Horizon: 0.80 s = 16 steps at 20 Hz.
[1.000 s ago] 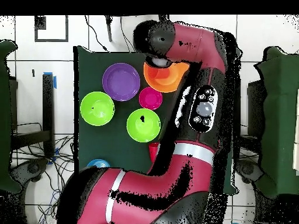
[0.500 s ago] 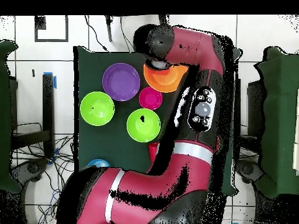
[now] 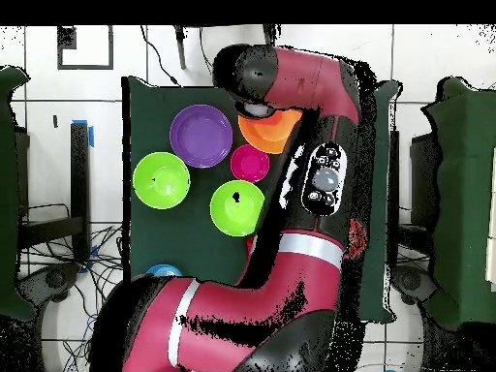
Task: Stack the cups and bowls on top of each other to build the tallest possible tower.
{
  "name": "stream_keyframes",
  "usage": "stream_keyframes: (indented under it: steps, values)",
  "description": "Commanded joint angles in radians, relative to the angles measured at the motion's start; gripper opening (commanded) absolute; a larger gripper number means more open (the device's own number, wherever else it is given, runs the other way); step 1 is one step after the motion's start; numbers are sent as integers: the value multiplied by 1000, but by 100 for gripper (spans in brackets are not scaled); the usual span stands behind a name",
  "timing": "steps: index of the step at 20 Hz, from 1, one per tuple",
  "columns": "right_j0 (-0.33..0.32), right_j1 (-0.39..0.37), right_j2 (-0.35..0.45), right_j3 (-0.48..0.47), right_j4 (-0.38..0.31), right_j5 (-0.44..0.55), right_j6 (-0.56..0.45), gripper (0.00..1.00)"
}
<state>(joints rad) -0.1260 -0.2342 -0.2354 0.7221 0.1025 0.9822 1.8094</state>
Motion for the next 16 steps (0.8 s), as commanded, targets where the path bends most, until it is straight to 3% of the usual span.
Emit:
stream_keyframes:
  steps: [1,6,16]
  values:
    - [13,79,90,69,-17,-36,88,100]
    - [-10,115,90,7,-5,-7,87,100]
    - [-12,145,93,-9,3,-37,94,100]
